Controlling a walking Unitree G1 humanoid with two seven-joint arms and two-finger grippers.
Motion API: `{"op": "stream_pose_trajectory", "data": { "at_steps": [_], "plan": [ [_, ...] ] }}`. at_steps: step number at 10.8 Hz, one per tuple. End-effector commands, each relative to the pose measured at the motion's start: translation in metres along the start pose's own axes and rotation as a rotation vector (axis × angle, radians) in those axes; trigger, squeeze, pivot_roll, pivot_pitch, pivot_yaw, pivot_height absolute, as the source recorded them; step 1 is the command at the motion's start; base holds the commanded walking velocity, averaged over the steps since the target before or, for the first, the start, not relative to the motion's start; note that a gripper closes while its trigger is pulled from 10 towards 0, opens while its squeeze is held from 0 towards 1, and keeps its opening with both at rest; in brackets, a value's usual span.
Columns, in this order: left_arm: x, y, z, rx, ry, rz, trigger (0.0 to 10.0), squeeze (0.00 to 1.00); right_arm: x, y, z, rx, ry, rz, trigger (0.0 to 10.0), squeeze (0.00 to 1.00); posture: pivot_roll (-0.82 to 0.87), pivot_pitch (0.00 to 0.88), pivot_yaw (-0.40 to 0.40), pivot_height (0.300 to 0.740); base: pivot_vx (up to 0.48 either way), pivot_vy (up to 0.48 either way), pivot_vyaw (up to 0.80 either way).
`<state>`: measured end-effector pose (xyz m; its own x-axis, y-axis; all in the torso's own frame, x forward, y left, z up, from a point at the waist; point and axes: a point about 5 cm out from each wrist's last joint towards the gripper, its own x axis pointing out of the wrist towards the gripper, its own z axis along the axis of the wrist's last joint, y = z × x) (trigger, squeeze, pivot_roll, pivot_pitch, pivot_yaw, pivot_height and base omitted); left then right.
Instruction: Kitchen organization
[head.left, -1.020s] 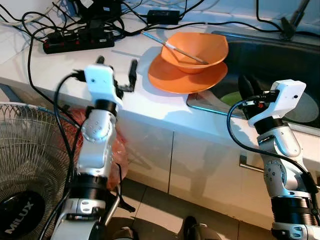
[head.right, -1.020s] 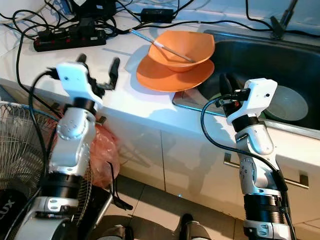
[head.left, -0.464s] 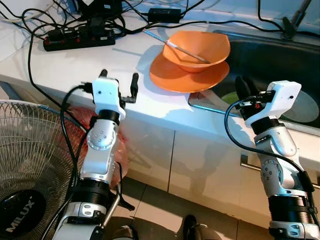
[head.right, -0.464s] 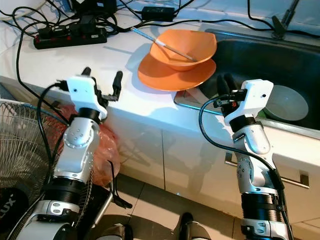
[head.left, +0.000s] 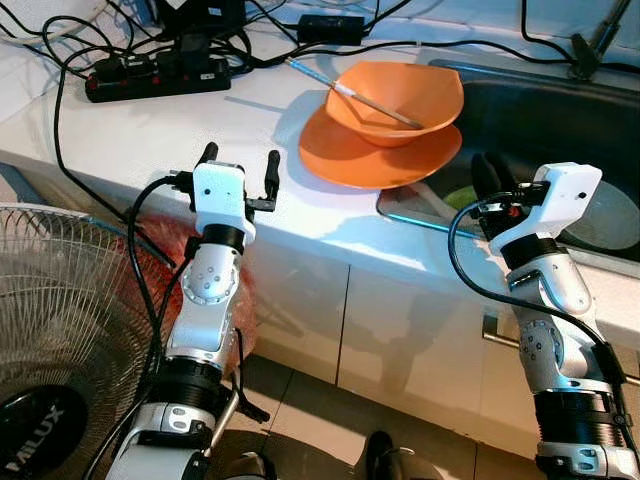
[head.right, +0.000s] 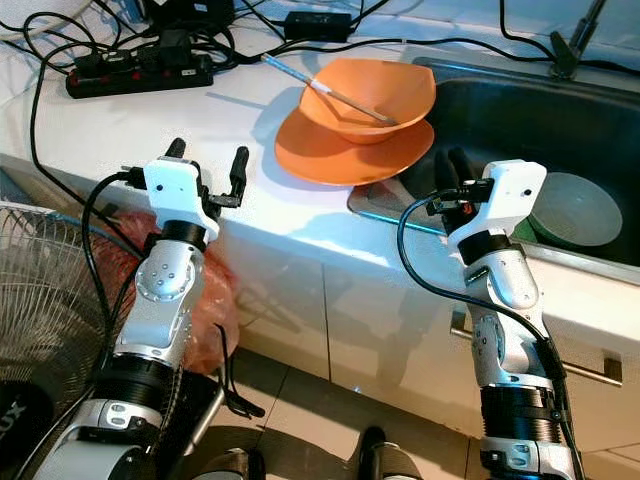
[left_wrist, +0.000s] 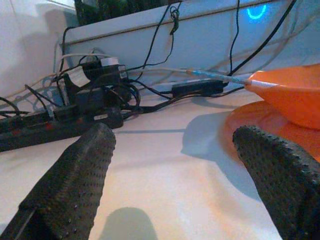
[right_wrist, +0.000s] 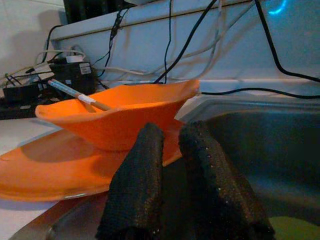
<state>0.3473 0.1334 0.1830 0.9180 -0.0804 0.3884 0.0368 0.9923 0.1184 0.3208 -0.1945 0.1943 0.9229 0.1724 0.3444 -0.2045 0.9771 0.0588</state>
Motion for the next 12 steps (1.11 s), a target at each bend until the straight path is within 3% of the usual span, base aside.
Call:
{"op": "stream_pose_trajectory", "data": {
  "at_steps": [1,3,12],
  "plan": [
    [0.0006,-0.0014,-0.0002,0.004,-0.002,0.003,10.0,0.00,0.0018,-0.0006,0.0013,-0.005,-0.009,-0.009,10.0,0.00,-0.02,0.164,0.032,0.740,0.000,0.000,0.00],
    [0.0003,-0.0020,-0.0002,0.002,-0.005,0.001,10.0,0.00,0.0018,-0.0011,0.0011,-0.006,-0.003,-0.014,10.0,0.00,-0.02,0.170,0.032,0.740,0.000,0.000,-0.27],
    [0.0008,-0.0020,0.0038,0.008,-0.029,0.001,10.0,0.00,0.0023,0.0013,0.0003,-0.004,-0.007,0.003,10.0,0.00,-0.01,0.157,0.036,0.740,0.000,0.000,-0.67]
  ]
}}
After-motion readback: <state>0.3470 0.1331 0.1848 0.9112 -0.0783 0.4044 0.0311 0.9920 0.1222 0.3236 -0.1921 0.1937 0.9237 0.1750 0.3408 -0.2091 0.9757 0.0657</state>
